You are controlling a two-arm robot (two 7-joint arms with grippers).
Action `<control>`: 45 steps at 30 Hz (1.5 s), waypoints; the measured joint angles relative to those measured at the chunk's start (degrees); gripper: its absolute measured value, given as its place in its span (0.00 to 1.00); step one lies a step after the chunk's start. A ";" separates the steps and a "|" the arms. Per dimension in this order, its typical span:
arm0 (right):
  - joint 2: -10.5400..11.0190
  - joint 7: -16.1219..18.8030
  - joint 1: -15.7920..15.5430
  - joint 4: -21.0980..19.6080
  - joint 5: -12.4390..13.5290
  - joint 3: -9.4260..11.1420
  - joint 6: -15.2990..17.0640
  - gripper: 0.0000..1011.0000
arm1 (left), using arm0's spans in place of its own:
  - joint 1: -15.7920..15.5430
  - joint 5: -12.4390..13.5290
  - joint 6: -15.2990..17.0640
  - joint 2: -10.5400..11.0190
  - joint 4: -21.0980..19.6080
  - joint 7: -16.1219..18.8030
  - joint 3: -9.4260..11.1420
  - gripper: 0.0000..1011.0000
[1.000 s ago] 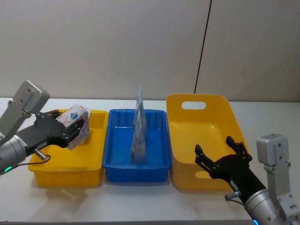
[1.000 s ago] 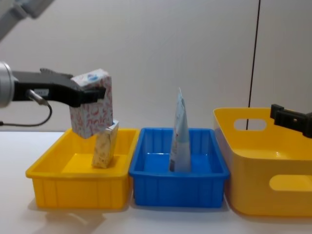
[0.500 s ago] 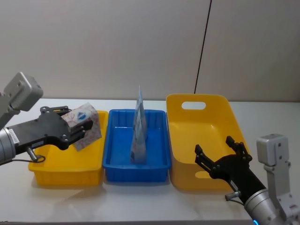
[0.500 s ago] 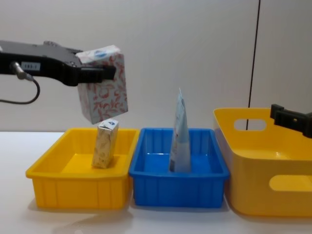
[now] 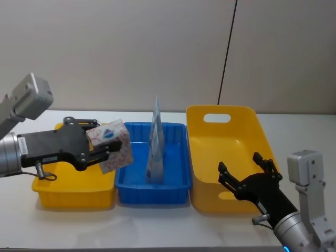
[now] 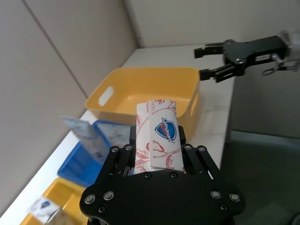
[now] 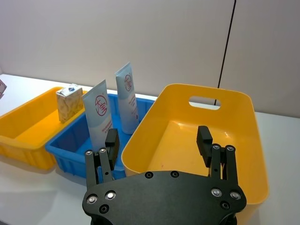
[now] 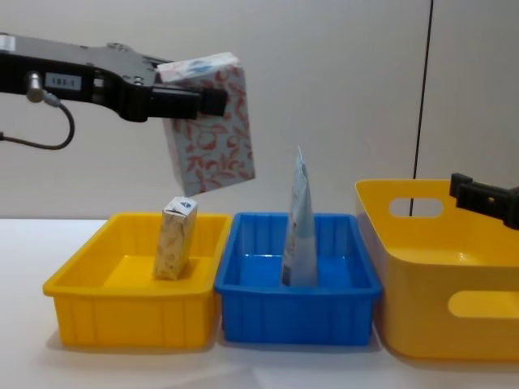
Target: Bimanual collaborative sorting of washing and personal care products
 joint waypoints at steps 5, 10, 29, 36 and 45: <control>0.00 0.00 0.00 0.00 0.00 0.00 0.00 0.99 | -3.16 -1.10 -0.94 -1.04 3.02 -4.36 1.99 0.38; 0.00 0.00 0.00 0.00 0.00 0.00 0.00 0.99 | -6.90 -2.12 -2.06 -2.93 7.53 -9.31 4.33 0.38; 0.00 0.00 0.00 0.00 0.00 0.00 0.00 0.99 | -14.81 -4.41 -5.41 -7.78 20.21 -19.70 9.51 0.38; 0.00 0.00 0.00 0.00 0.00 0.00 0.00 0.99 | -15.01 -5.04 -5.88 -7.77 21.02 -20.64 10.09 0.38; -0.01 0.06 0.00 0.00 0.05 0.07 0.00 0.99 | -15.06 -5.60 -6.32 -7.59 21.40 -21.36 10.54 0.38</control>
